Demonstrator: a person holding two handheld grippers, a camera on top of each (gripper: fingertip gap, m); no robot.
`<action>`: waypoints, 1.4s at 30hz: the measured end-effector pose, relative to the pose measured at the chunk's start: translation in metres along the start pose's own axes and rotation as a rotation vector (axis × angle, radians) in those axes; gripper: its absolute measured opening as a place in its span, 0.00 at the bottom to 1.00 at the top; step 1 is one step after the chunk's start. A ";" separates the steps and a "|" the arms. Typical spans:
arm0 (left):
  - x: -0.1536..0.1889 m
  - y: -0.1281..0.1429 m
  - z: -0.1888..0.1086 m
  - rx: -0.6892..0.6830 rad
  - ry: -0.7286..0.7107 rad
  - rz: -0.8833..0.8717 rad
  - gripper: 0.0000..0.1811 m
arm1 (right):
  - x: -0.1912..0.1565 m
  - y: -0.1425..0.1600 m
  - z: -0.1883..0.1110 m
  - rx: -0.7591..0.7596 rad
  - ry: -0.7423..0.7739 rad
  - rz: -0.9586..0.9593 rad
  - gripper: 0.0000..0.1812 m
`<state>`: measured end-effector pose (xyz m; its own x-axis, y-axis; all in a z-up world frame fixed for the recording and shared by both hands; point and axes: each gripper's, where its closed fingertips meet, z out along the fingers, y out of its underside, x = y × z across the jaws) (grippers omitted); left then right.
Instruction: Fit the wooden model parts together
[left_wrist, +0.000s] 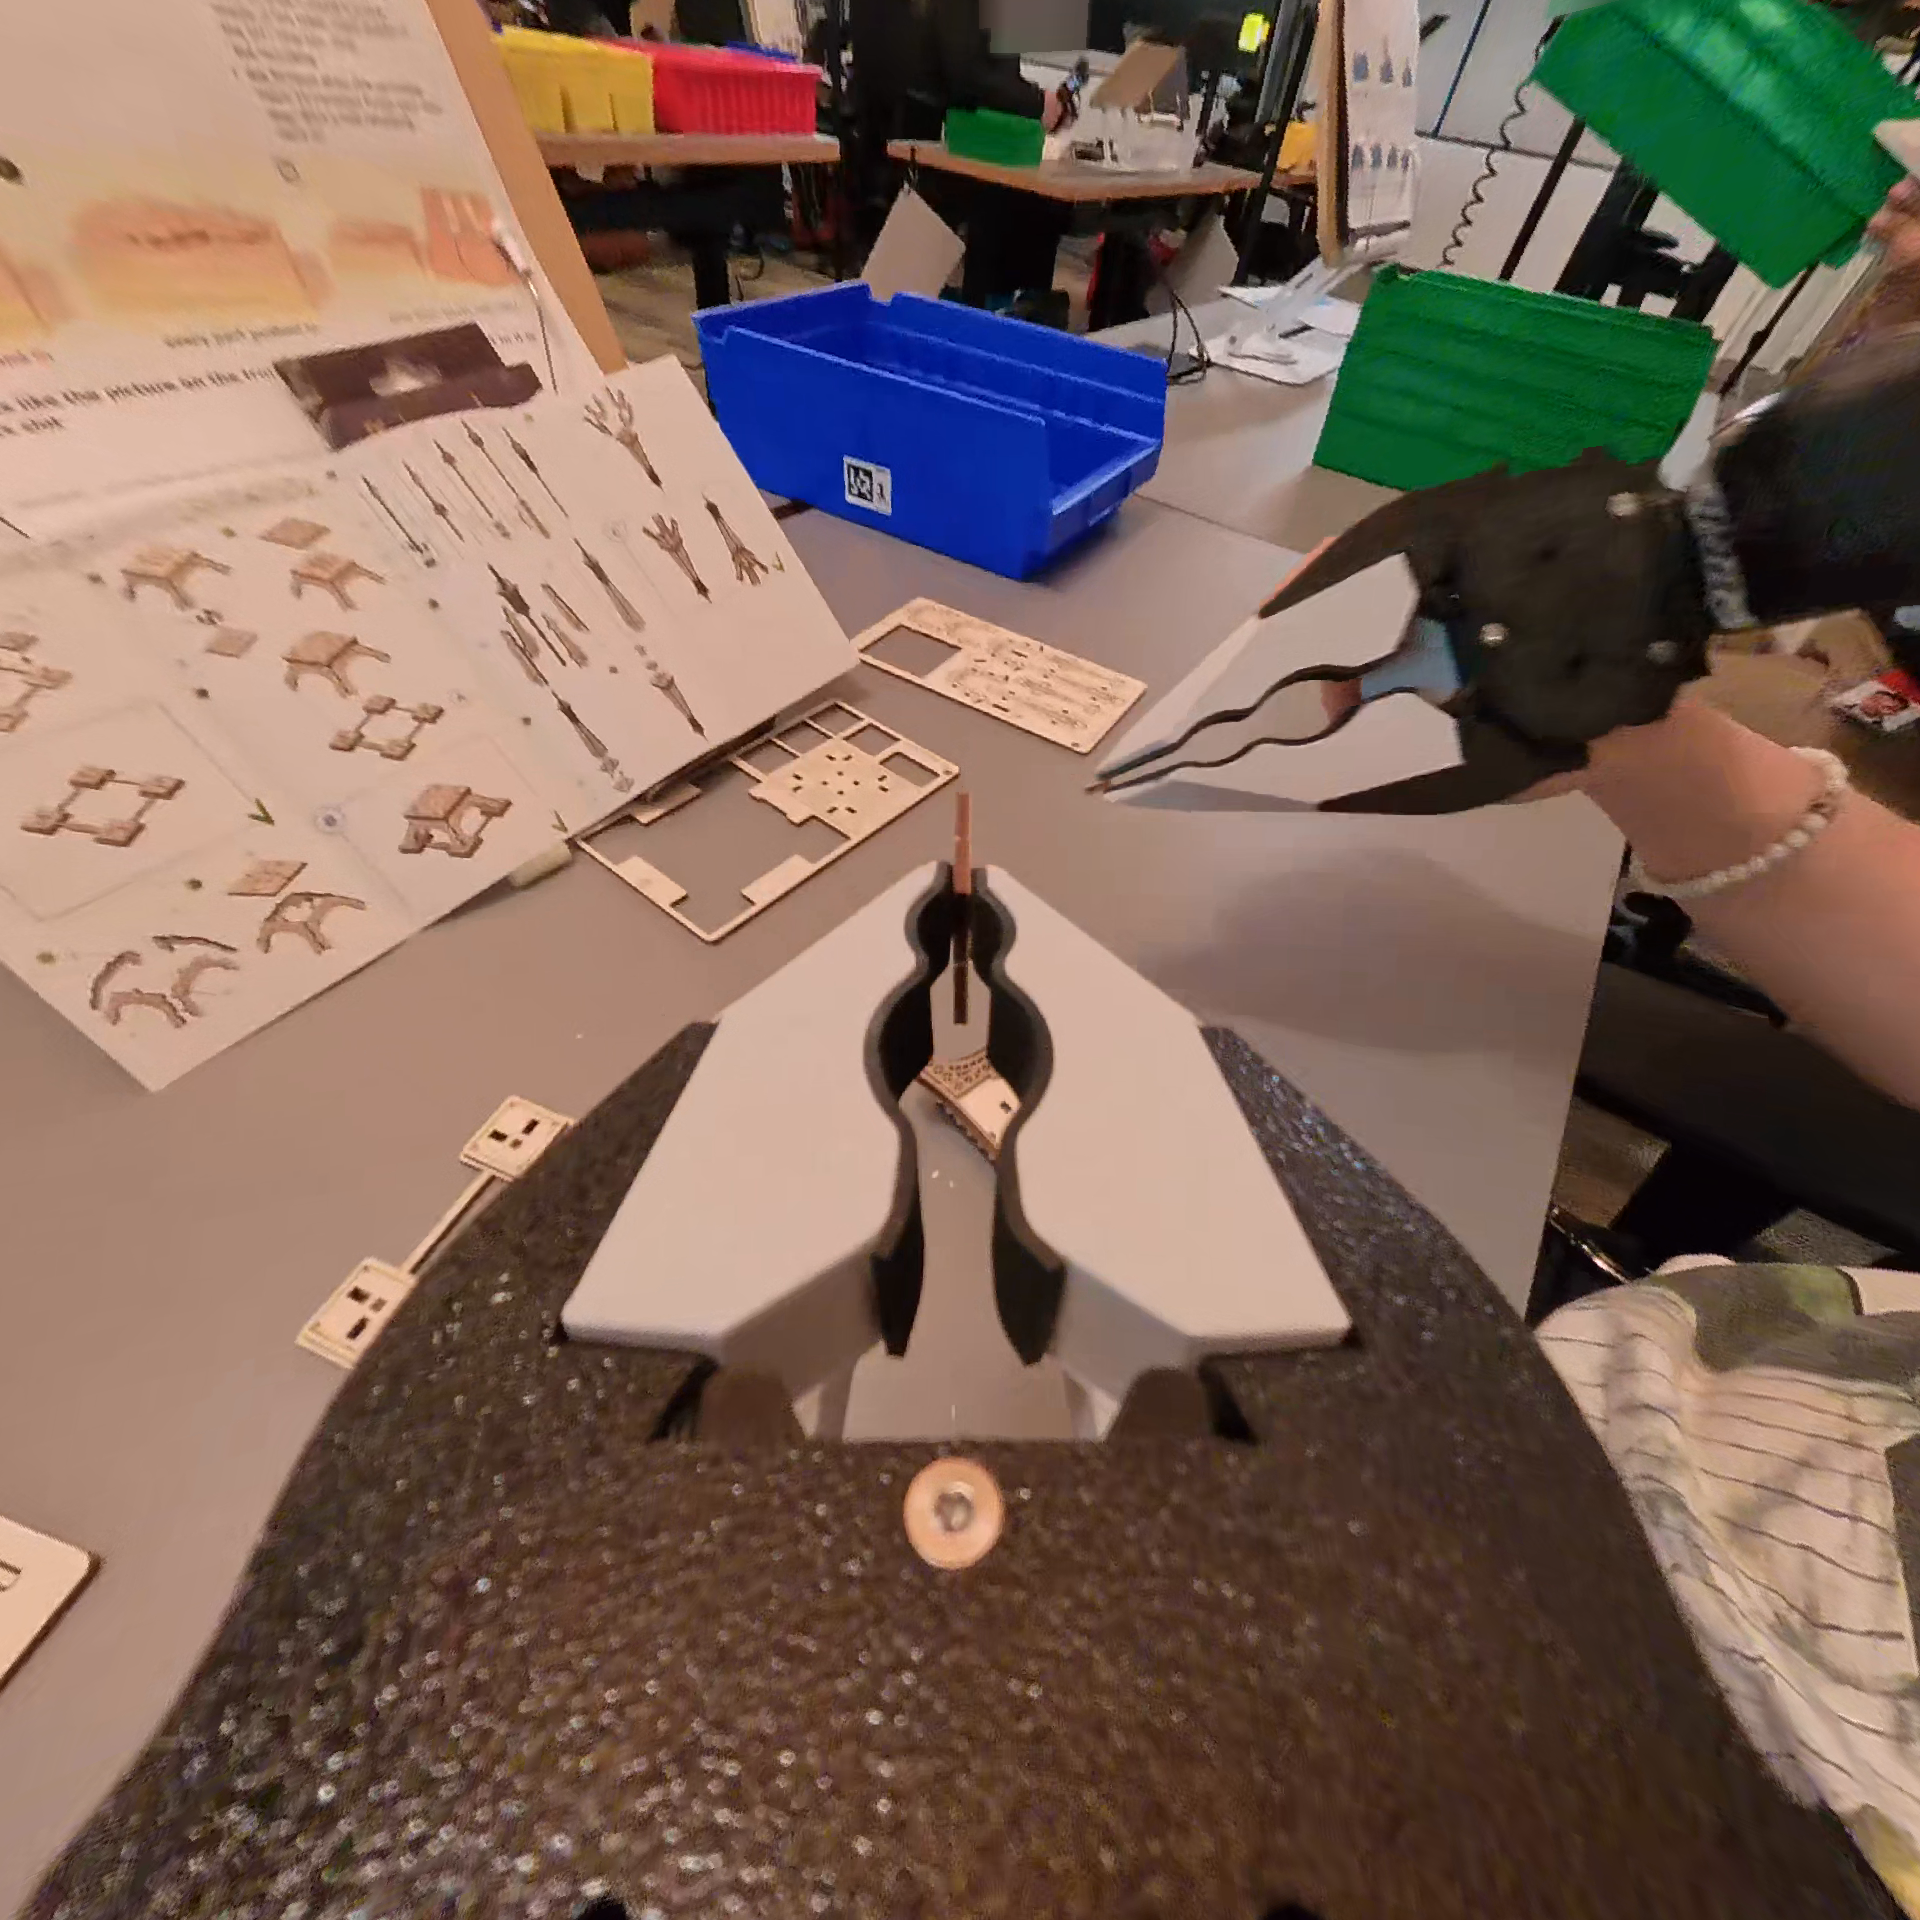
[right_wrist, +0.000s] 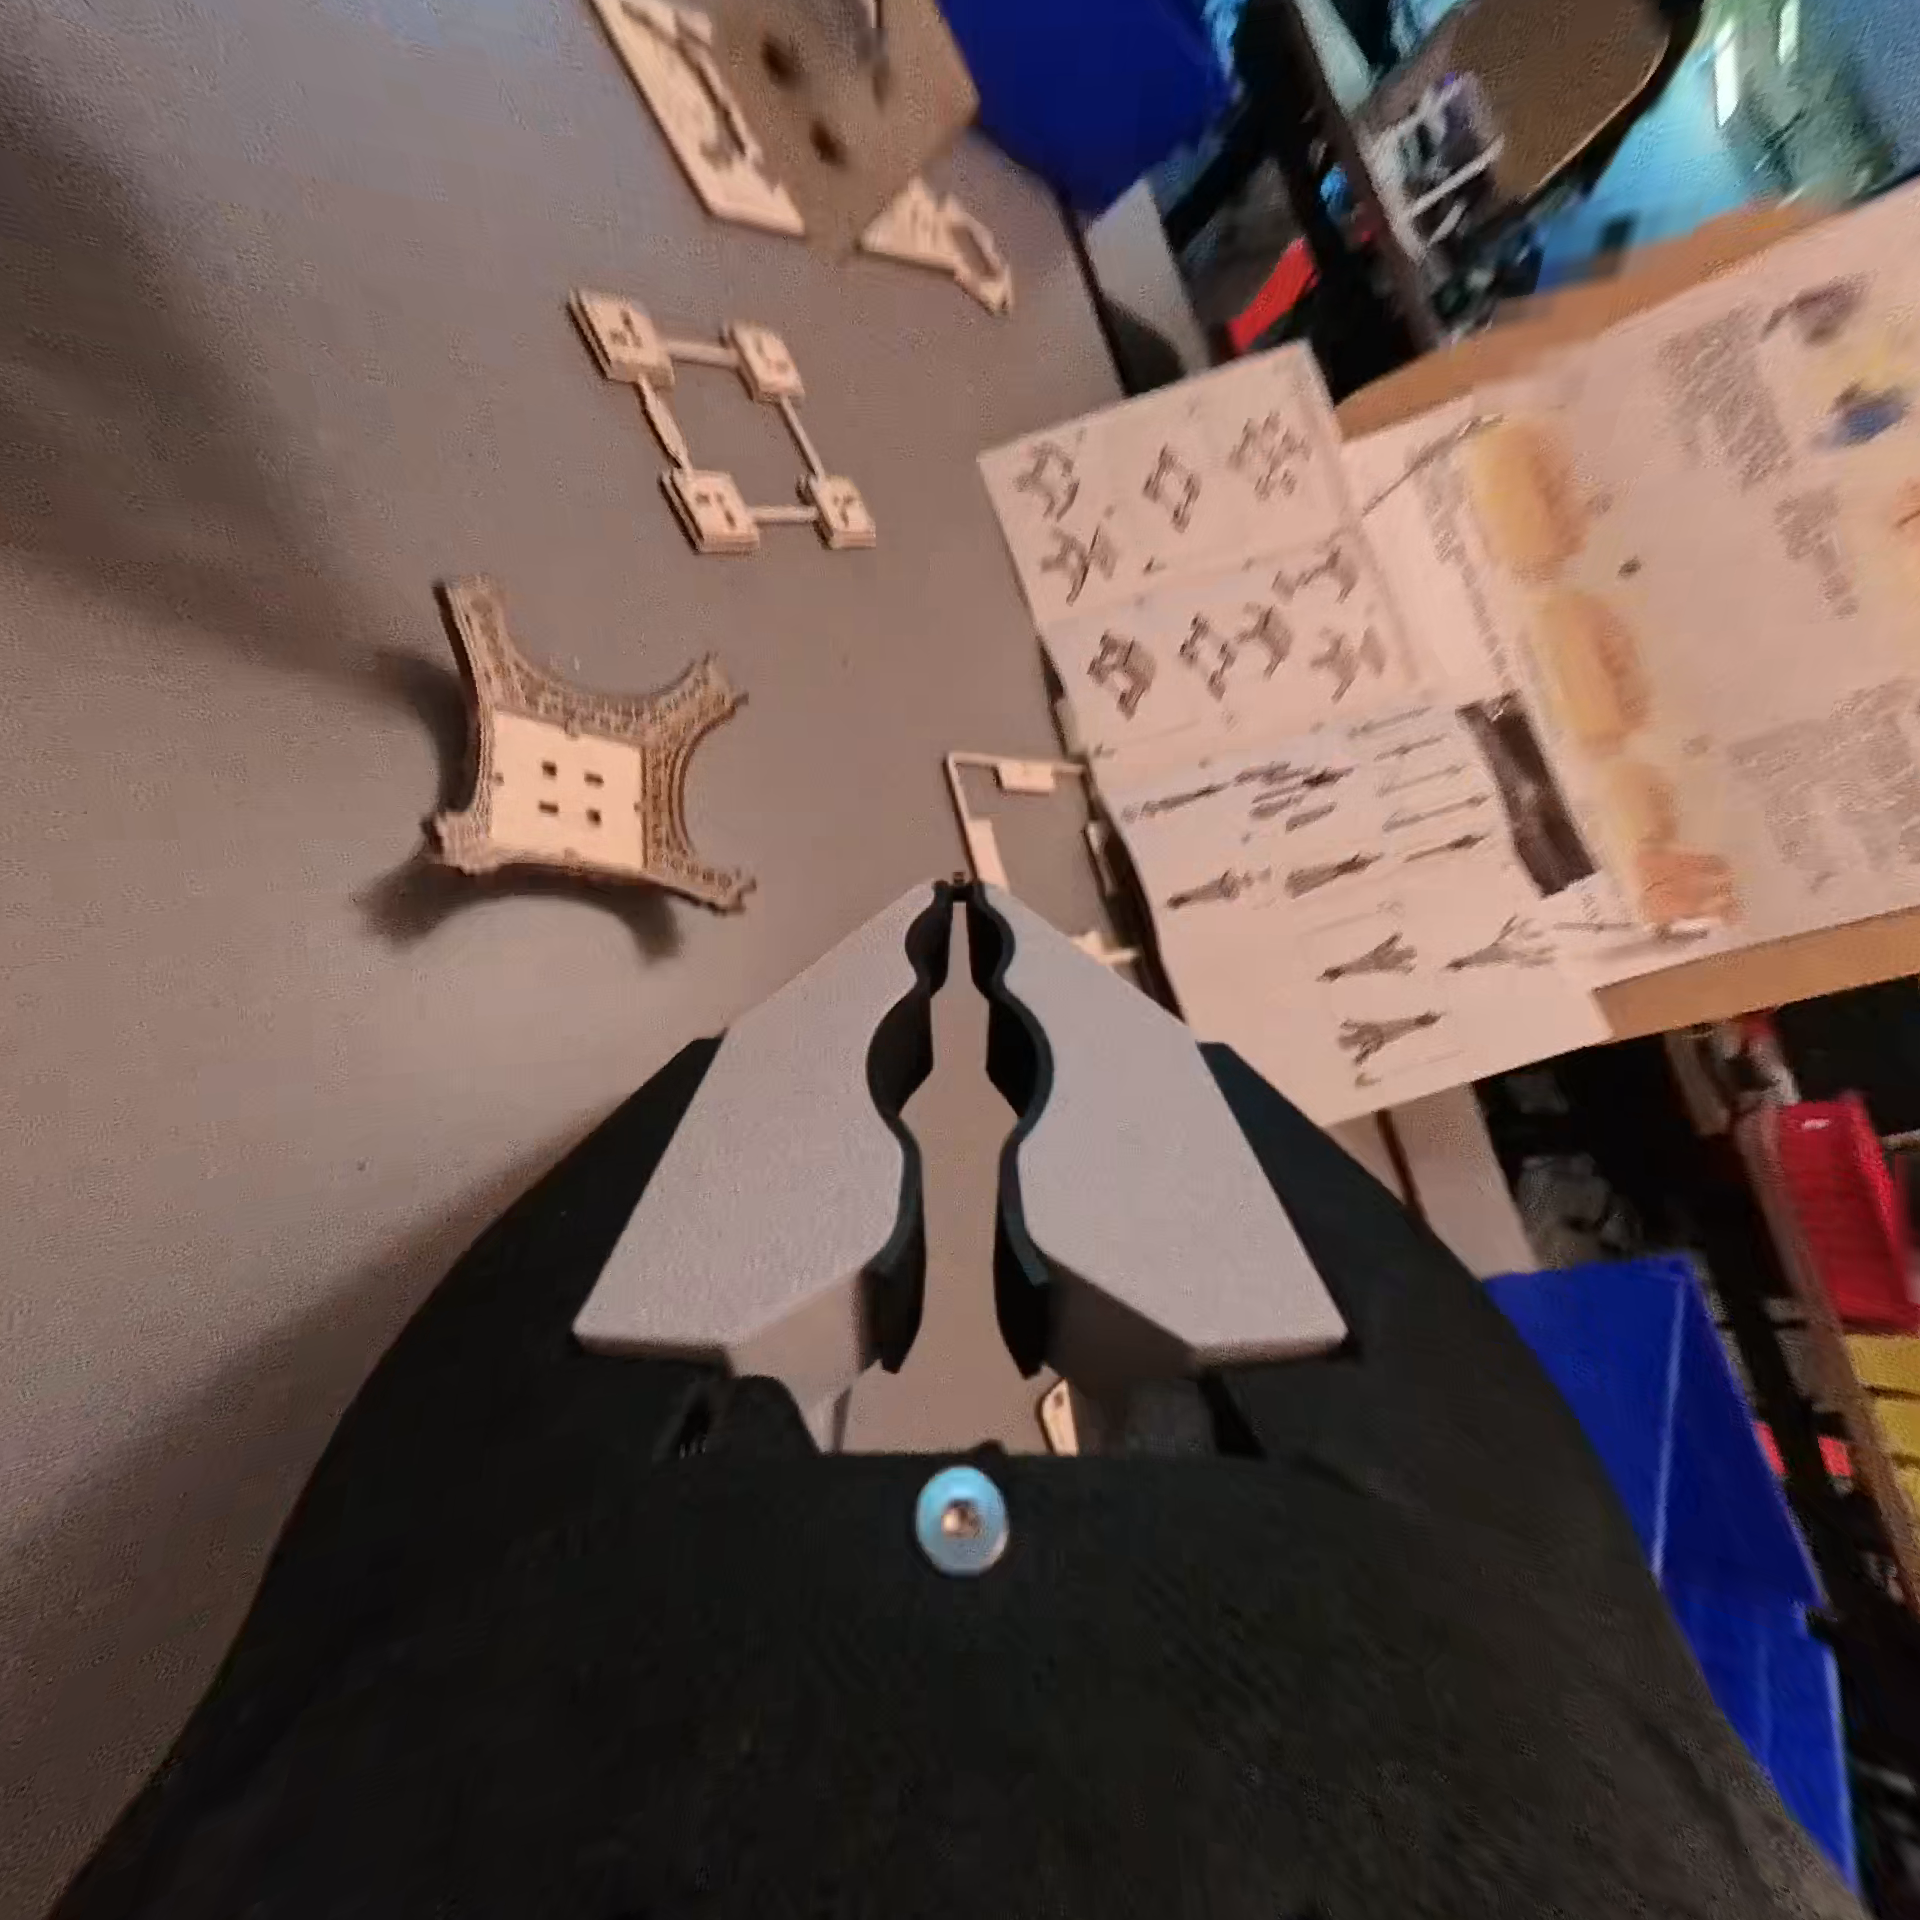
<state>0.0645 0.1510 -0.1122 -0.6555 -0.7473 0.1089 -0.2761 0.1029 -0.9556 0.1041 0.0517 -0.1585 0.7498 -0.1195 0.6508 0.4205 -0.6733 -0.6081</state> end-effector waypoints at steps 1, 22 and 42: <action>0.000 0.004 0.002 -0.018 0.002 0.005 0.00 | -0.005 0.016 0.005 -0.044 -0.047 0.015 0.00; 0.015 0.027 0.028 -0.057 0.155 -0.130 0.00 | -0.023 -0.037 -0.001 0.218 -0.001 0.069 0.09; 0.033 0.024 0.027 -0.082 0.252 -0.196 0.00 | -0.038 -0.074 0.010 0.115 0.154 -0.397 0.00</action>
<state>0.0550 0.1114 -0.1387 -0.7351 -0.5728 0.3626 -0.4628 0.0332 -0.8858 0.0502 0.1135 -0.1426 0.4369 0.0189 0.8993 0.7213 -0.6047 -0.3377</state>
